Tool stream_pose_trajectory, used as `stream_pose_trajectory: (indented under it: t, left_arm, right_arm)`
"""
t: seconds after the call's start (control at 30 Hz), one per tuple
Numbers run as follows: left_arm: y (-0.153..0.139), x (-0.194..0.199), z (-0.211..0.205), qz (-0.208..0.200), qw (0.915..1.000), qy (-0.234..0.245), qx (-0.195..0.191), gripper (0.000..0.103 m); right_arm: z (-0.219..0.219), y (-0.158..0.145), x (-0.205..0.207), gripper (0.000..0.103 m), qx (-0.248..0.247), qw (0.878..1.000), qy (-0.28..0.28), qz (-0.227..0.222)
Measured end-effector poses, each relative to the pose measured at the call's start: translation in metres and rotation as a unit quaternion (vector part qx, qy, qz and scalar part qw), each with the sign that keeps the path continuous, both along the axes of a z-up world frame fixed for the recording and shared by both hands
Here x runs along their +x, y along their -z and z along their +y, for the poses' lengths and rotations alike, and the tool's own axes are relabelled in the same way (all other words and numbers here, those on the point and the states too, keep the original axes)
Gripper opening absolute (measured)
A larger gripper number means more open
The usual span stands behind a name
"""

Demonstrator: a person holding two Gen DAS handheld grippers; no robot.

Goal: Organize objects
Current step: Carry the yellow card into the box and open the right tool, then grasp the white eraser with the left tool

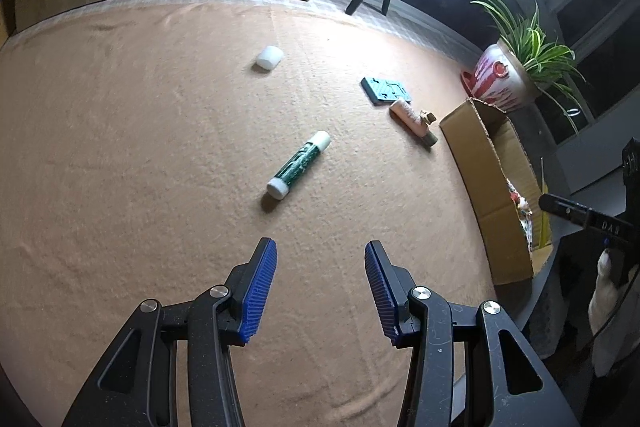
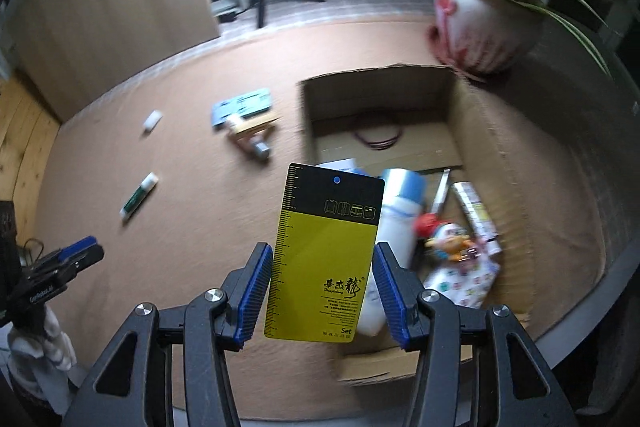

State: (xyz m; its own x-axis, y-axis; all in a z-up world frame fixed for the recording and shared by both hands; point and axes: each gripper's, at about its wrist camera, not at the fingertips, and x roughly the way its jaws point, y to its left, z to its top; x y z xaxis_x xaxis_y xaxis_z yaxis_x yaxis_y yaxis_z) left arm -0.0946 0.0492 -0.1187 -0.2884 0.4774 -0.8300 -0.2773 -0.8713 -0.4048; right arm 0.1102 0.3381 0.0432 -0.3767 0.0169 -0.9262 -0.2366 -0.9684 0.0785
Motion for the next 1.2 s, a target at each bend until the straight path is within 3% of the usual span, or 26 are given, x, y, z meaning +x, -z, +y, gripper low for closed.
stream_pose_trajectory:
  t: [0.1,0.2,0.33,0.4,0.53,0.73,0.93,1.2]
  left_arm:
    - [0.000,-0.004,0.007,0.001,1.0000,0.002,-0.008,0.049]
    - [0.000,-0.009,0.012,0.003,0.9999,0.003,-0.014,0.049]
    - [-0.001,-0.016,0.016,0.007,0.9998,0.003,-0.020,0.049]
    - [0.000,-0.018,0.017,0.007,0.9997,0.004,-0.024,0.049]
    - [0.002,-0.023,0.016,0.007,0.9994,0.004,-0.033,0.049]
    - [0.002,-0.035,0.014,0.014,0.9989,0.005,-0.044,0.049]
    - [-0.002,-0.062,0.013,0.023,0.9979,0.000,-0.060,0.049]
    - [0.005,-0.125,0.018,0.022,0.9965,-0.015,-0.079,0.046]
  right_arm:
    - [0.041,0.039,-0.069,0.048,0.002,1.000,0.014,0.000]
    - [0.050,0.060,-0.093,0.049,0.005,1.000,0.024,-0.003]
    - [0.052,0.073,-0.104,0.053,0.013,1.000,0.022,-0.009]
    - [0.053,0.074,-0.107,0.059,0.025,0.999,0.027,-0.010]
    - [0.051,0.074,-0.113,0.060,0.027,0.999,0.025,-0.005]
    - [0.048,0.065,-0.113,0.060,-0.016,0.999,0.016,0.025]
    - [0.017,0.063,-0.121,0.060,-0.052,0.998,-0.006,0.042]
    - [-0.021,0.085,-0.141,0.057,-0.096,0.995,-0.021,0.027]
